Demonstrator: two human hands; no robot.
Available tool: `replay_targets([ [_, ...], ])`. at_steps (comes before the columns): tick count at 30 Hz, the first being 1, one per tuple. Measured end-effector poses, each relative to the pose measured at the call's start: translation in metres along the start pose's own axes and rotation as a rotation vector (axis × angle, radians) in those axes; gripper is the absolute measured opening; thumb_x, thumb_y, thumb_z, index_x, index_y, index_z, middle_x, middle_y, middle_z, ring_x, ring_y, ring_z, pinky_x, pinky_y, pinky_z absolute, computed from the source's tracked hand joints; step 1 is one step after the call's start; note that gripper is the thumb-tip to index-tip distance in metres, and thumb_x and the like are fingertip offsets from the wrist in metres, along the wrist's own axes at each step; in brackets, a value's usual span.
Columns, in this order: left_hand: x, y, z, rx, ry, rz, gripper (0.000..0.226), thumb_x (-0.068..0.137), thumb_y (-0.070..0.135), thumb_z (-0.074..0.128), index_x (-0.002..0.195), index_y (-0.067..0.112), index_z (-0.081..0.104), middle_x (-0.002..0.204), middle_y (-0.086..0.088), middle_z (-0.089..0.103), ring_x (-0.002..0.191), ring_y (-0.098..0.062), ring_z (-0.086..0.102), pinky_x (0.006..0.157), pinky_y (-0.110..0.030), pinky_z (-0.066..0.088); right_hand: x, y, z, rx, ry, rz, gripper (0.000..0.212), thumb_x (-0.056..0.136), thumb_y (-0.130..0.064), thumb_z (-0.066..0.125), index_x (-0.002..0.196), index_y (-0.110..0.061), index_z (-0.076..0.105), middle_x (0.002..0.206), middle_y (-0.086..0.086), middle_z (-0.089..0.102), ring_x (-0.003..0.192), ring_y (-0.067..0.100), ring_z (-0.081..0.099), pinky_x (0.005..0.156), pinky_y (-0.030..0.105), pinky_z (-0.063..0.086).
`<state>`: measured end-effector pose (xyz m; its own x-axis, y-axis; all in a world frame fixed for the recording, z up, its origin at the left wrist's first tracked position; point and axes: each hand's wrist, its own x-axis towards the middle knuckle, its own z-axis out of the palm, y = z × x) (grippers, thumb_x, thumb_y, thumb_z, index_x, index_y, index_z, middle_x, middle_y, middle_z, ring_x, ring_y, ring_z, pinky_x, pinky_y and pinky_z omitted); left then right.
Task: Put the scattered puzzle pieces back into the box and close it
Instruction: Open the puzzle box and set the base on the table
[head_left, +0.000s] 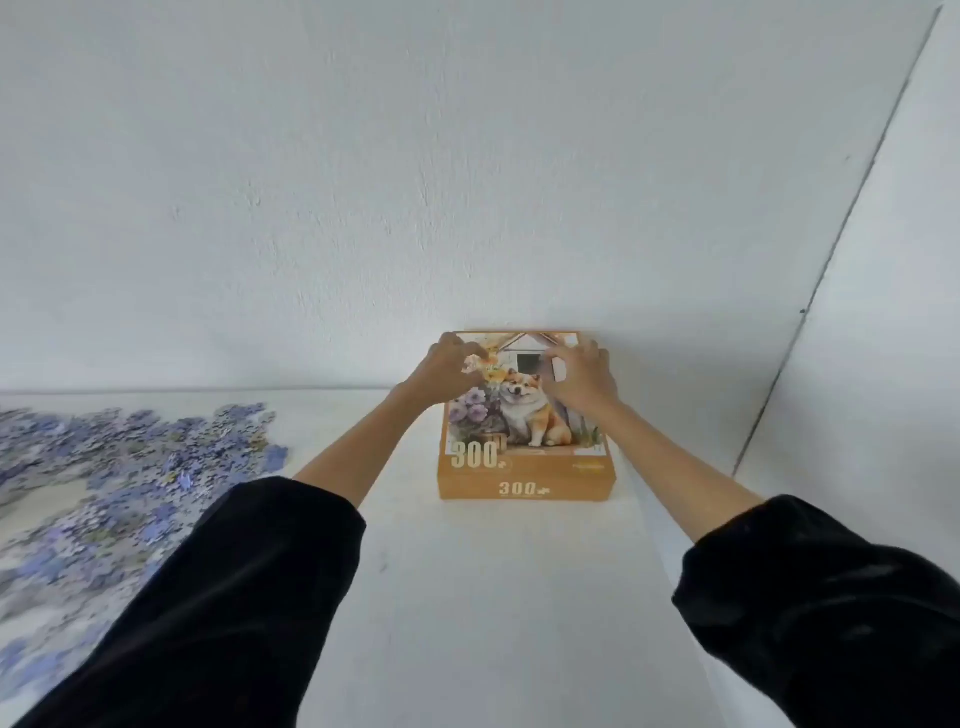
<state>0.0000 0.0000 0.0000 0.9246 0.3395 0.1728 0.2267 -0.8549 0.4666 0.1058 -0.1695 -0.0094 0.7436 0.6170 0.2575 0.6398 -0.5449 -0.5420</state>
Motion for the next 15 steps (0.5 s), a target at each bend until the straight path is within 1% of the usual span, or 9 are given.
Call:
replay_targets([
  [2, -0.009, -0.003, 0.010, 0.009, -0.030, -0.103, 0.040, 0.090, 0.021, 0.056, 0.129, 0.018, 0.051, 0.134, -0.020, 0.031, 0.125, -0.035, 0.033, 0.105, -0.040, 0.032, -0.007, 0.007, 0.006, -0.026, -0.020, 0.052, 0.034, 0.084, -0.020, 0.056, 0.117, -0.026, 0.055, 0.122, 0.013, 0.037, 0.118, 0.032, 0.030, 0.080, 0.033, 0.035],
  [4, -0.019, -0.005, 0.021, -0.004, -0.067, -0.182, 0.046, 0.091, 0.022, 0.053, 0.136, 0.021, 0.042, 0.139, -0.020, 0.021, 0.124, -0.039, 0.036, 0.105, -0.045, 0.034, -0.015, 0.015, 0.015, -0.032, -0.054, 0.076, 0.033, 0.083, -0.024, 0.060, 0.115, -0.028, 0.056, 0.125, 0.013, 0.034, 0.119, 0.032, 0.028, 0.078, 0.029, 0.032],
  [6, -0.025, -0.004, 0.028, -0.055, -0.091, -0.227, 0.051, 0.093, 0.024, 0.051, 0.140, 0.023, 0.033, 0.144, -0.020, 0.013, 0.118, -0.041, 0.045, 0.101, -0.043, 0.040, -0.019, 0.018, 0.018, 0.005, -0.035, 0.117, 0.033, 0.083, -0.027, 0.061, 0.115, -0.030, 0.056, 0.129, 0.014, 0.030, 0.122, 0.033, 0.026, 0.079, 0.030, 0.033],
  [7, -0.026, -0.002, 0.029, -0.073, -0.092, -0.244, 0.052, 0.094, 0.027, 0.050, 0.142, 0.023, 0.030, 0.144, -0.020, 0.011, 0.118, -0.041, 0.046, 0.099, -0.040, 0.042, -0.020, 0.019, 0.018, 0.030, -0.021, 0.142, 0.035, 0.083, -0.029, 0.062, 0.117, -0.030, 0.055, 0.133, 0.015, 0.028, 0.124, 0.034, 0.025, 0.082, 0.032, 0.035],
  [9, -0.027, 0.000, 0.033, -0.096, -0.098, -0.265, 0.056, 0.095, 0.034, 0.048, 0.145, 0.024, 0.023, 0.144, -0.021, 0.014, 0.121, -0.041, 0.043, 0.100, -0.041, 0.042, -0.022, 0.022, 0.020, 0.057, -0.013, 0.194, 0.042, 0.082, -0.036, 0.063, 0.122, -0.032, 0.052, 0.136, 0.017, 0.027, 0.127, 0.037, 0.027, 0.092, 0.038, 0.036],
  [10, -0.028, 0.001, 0.035, -0.103, -0.101, -0.271, 0.058, 0.095, 0.036, 0.047, 0.146, 0.025, 0.021, 0.144, -0.021, 0.017, 0.123, -0.041, 0.040, 0.102, -0.042, 0.040, -0.023, 0.024, 0.022, 0.069, -0.022, 0.211, 0.045, 0.082, -0.040, 0.063, 0.125, -0.033, 0.050, 0.134, 0.018, 0.031, 0.124, 0.038, 0.032, 0.093, 0.039, 0.037],
  [12, -0.030, 0.002, 0.038, -0.120, -0.096, -0.280, 0.060, 0.095, 0.038, 0.046, 0.147, 0.027, 0.018, 0.143, -0.022, 0.020, 0.124, -0.040, 0.039, 0.102, -0.043, 0.038, -0.025, 0.025, 0.025, 0.093, -0.037, 0.223, 0.050, 0.082, -0.045, 0.061, 0.129, -0.035, 0.047, 0.125, 0.018, 0.043, 0.116, 0.036, 0.043, 0.088, 0.037, 0.040],
  [13, -0.031, 0.003, 0.038, -0.137, -0.092, -0.290, 0.060, 0.095, 0.038, 0.046, 0.147, 0.027, 0.018, 0.143, -0.022, 0.020, 0.124, -0.040, 0.040, 0.102, -0.043, 0.038, -0.025, 0.025, 0.026, 0.109, -0.039, 0.222, 0.051, 0.082, -0.046, 0.060, 0.130, -0.036, 0.045, 0.122, 0.018, 0.046, 0.115, 0.034, 0.045, 0.086, 0.035, 0.041],
  [15, -0.032, 0.004, 0.039, -0.179, -0.072, -0.298, 0.060, 0.094, 0.037, 0.048, 0.146, 0.027, 0.020, 0.143, -0.022, 0.021, 0.124, -0.039, 0.040, 0.102, -0.043, 0.039, -0.026, 0.024, 0.026, 0.150, -0.047, 0.223, 0.052, 0.081, -0.045, 0.061, 0.130, -0.036, 0.045, 0.123, 0.017, 0.047, 0.117, 0.034, 0.044, 0.086, 0.035, 0.041],
])
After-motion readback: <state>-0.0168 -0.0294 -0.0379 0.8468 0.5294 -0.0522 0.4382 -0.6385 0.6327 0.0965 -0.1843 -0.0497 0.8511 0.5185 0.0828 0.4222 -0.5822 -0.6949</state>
